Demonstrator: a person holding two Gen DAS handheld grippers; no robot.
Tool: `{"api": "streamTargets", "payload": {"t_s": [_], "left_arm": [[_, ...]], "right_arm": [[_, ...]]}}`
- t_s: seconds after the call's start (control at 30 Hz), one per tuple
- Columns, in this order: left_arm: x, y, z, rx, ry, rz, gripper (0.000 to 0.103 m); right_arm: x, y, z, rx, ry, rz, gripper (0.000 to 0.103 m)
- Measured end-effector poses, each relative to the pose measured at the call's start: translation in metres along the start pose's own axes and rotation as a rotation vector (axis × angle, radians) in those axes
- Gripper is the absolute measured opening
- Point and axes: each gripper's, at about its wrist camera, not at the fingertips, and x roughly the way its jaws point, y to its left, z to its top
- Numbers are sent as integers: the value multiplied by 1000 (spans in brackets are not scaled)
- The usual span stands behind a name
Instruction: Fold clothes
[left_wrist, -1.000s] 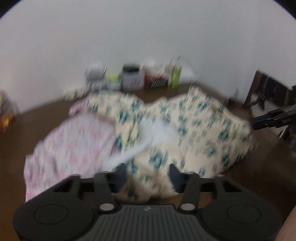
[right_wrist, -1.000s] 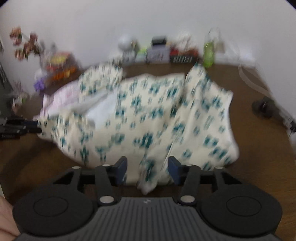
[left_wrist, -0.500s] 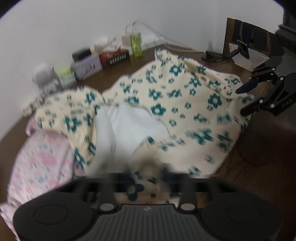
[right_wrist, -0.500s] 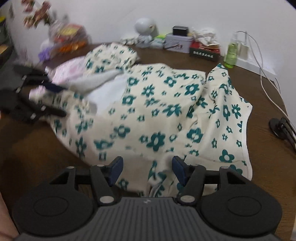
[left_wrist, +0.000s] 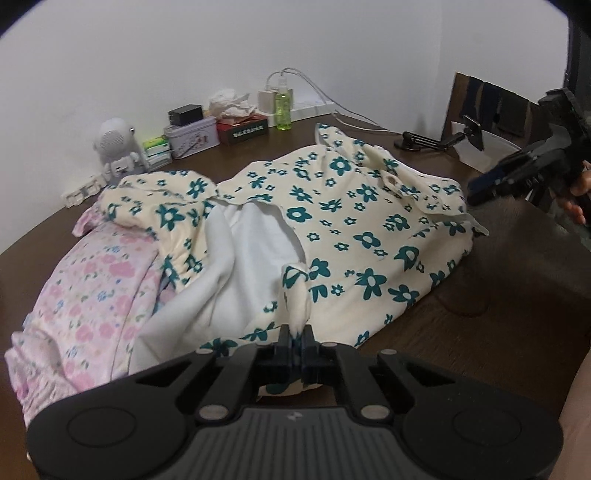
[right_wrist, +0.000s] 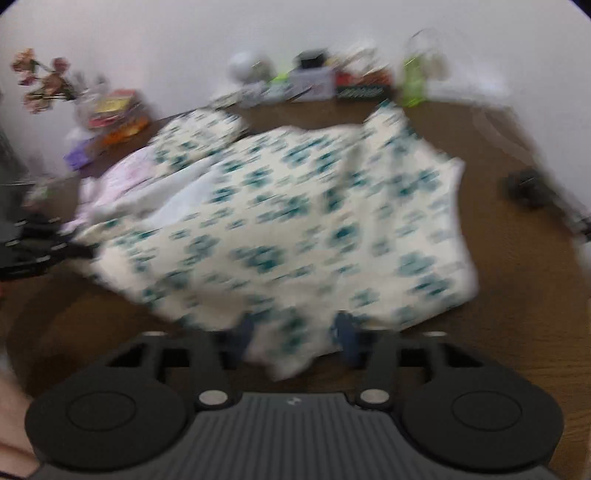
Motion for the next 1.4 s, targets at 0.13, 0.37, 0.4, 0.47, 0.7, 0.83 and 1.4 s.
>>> {"api": "streamTargets", "payload": {"t_s": [0.13,0.37,0.4,0.47,0.7,0.83,1.4], "left_arm": [[2,-1,-5,-28,4,10,12],[16,-6,-6,-8,44,38,42],[19,-5,-6,-11,55,41,42],[24,-4,-8,-22,74,37,12],[-18,6,4,-66,-49,90,3],[-68,12,22,-70,-186,157,3],[-146,87,155,-166,-485,438,3]], "right_arm": [[5,-31,5,40,-5,-135,56],[33,-65,13,71,28,-92,54],[35,-65,13,74,36,-70,45],[38,-64,13,81,53,-26,14],[-26,-66,4,193,-117,67,4],[-81,-55,12,213,-287,131,4],[-157,-5,147,25,-605,153,4]]}}
